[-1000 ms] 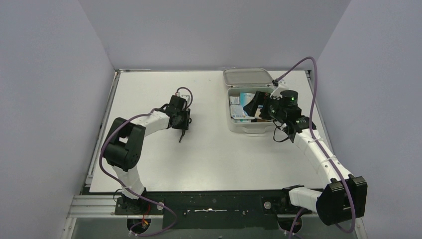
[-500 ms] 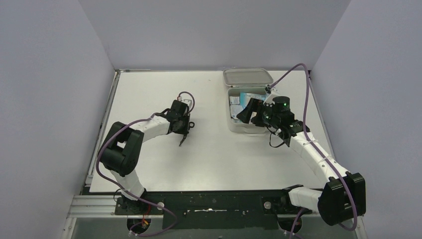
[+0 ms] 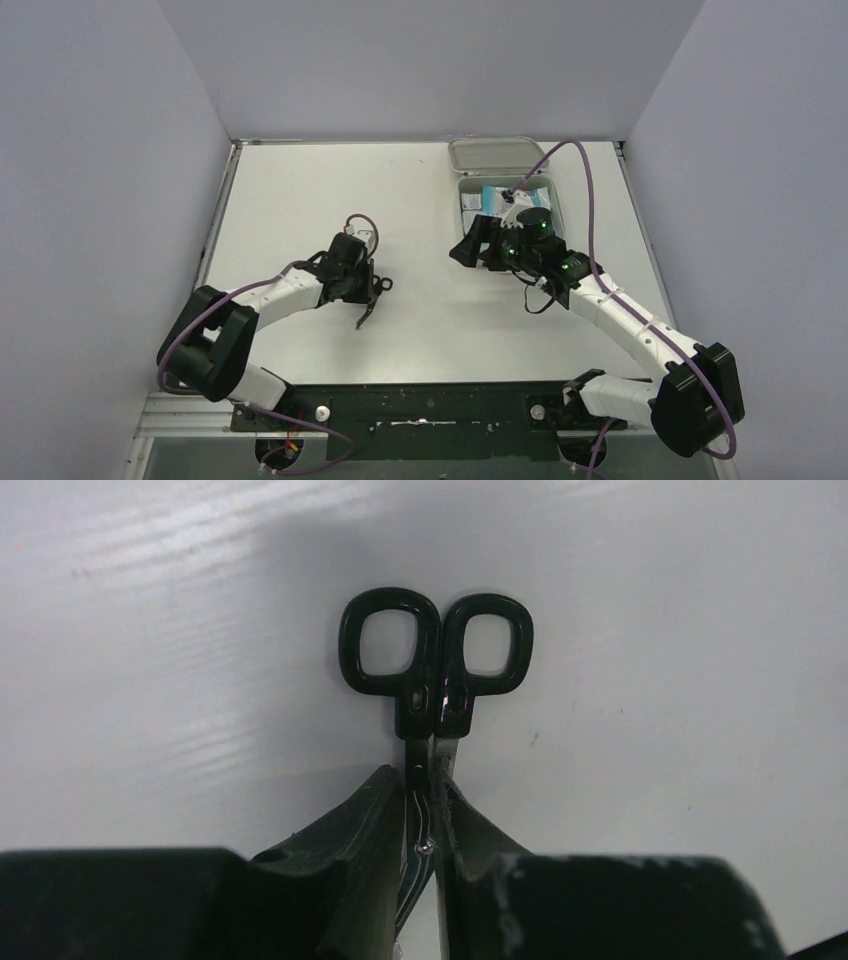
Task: Organize the medicine kit
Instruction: Move the scissors to the center of the board.
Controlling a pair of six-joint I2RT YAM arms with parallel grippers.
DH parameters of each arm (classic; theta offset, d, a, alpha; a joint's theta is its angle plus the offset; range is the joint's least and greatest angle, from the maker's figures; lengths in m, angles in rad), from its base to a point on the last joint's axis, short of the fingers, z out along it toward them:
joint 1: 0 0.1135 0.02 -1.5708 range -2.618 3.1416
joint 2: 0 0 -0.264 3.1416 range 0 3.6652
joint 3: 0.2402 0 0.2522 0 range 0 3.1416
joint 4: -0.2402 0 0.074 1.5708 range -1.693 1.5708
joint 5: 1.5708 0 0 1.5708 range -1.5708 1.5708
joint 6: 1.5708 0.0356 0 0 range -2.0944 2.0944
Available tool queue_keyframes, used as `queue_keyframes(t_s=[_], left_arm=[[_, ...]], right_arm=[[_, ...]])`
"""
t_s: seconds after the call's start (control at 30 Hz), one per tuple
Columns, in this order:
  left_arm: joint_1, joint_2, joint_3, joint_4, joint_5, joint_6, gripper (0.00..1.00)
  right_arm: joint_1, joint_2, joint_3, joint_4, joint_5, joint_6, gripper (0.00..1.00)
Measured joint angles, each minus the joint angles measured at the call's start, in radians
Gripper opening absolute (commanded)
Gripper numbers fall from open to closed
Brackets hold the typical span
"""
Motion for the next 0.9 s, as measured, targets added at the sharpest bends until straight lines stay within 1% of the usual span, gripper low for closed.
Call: queue_keyframes(t_s=[0.07,0.2,0.27,0.37,0.47,0.53,0.6,0.67,0.77,0.83,0.9], left_arm=[[-0.001,-0.037,-0.029,-0.006,0.03,-0.023,0.21],[0.006,-0.126,-0.053,-0.008,0.071,-0.056,0.31],[0.032,-0.175,-0.053,-0.005,0.1,-0.07,0.33],[0.13,-0.241,-0.053,0.005,0.171,-0.086,0.39],[0.252,-0.287,-0.053,0.011,0.242,-0.087,0.51],[0.312,-0.314,-0.053,0.006,0.278,-0.07,0.55],[0.343,-0.339,-0.051,-0.002,0.301,-0.052,0.57],[0.362,-0.362,-0.045,-0.019,0.318,-0.026,0.59],[0.376,-0.378,-0.021,-0.06,0.323,0.02,0.61],[0.378,-0.391,-0.002,-0.093,0.311,0.066,0.65],[0.378,-0.415,0.002,-0.121,0.278,0.11,0.67]], right_arm=[[0.019,0.005,0.0,0.005,0.016,0.013,0.78],[0.082,0.048,0.01,0.015,0.052,0.027,0.74],[0.125,0.099,0.035,0.014,0.076,0.033,0.7],[0.174,0.167,0.078,0.014,0.11,0.042,0.64],[0.215,0.221,0.117,0.015,0.148,0.058,0.55],[0.236,0.26,0.144,0.016,0.173,0.07,0.5],[0.247,0.297,0.171,0.015,0.19,0.08,0.44],[0.261,0.349,0.209,0.014,0.212,0.089,0.4],[0.276,0.428,0.263,0.009,0.256,0.106,0.3],[0.286,0.465,0.283,0.006,0.285,0.124,0.27],[0.299,0.502,0.305,-0.008,0.318,0.148,0.27]])
